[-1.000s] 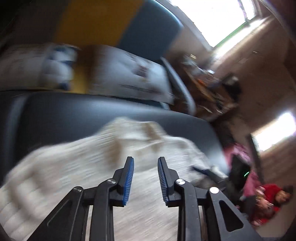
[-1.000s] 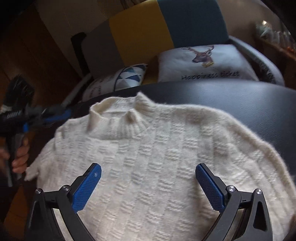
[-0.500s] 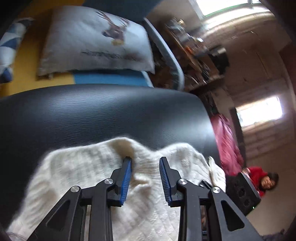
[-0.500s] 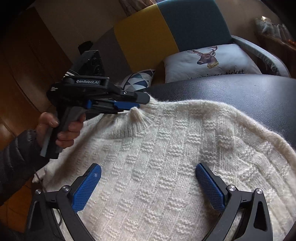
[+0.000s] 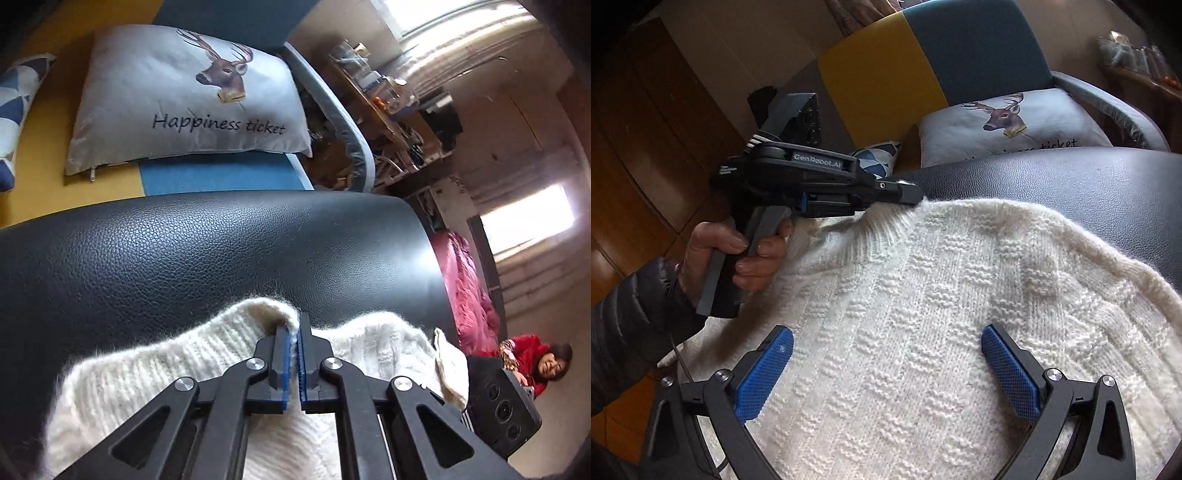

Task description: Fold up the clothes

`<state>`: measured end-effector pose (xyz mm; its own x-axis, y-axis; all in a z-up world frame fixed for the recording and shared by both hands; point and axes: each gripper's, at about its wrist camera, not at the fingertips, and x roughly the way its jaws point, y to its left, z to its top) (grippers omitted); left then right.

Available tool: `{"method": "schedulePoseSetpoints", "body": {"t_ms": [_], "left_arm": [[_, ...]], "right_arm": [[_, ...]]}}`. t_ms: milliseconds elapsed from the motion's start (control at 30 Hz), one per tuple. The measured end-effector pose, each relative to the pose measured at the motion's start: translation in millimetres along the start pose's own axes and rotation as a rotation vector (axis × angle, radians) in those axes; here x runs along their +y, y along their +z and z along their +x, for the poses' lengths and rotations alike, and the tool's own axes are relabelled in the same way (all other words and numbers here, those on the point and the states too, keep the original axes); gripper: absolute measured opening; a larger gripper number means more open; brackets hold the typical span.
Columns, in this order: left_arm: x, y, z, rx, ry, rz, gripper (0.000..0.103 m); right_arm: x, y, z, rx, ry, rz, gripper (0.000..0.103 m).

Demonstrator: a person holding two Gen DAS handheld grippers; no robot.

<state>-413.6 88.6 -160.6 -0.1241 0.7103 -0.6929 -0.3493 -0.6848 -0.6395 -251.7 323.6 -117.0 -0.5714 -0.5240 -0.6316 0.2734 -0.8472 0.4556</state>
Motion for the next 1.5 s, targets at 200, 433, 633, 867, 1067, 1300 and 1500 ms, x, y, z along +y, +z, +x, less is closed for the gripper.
{"method": "schedulePoseSetpoints", "body": {"t_ms": [200,433,633,867,1067,1300,1500], "left_arm": [[-11,-34,-66,-0.172,0.082,-0.011,0.019],[6,-125,-116,-0.261,0.251,0.002,0.019],[24,-149,-115,-0.244,0.262,-0.014,0.019],[38,-160,-114,-0.273,0.176,-0.037,0.019],[36,-161,-113,-0.278,0.186,-0.026,0.019],[36,-160,-114,-0.272,0.186,-0.044,0.018],[35,-145,-126,-0.291,0.171,-0.087,0.019]], "right_arm": [[-6,3,-2,0.006,0.026,0.035,0.103],[25,62,5,0.014,0.296,0.177,0.103],[43,112,75,0.13,0.413,0.281,0.103],[34,119,164,0.286,0.471,0.415,0.103],[54,132,230,0.235,0.596,0.403,0.103],[50,140,218,0.235,0.505,0.392,0.103],[27,137,145,0.187,0.465,0.348,0.103]]}}
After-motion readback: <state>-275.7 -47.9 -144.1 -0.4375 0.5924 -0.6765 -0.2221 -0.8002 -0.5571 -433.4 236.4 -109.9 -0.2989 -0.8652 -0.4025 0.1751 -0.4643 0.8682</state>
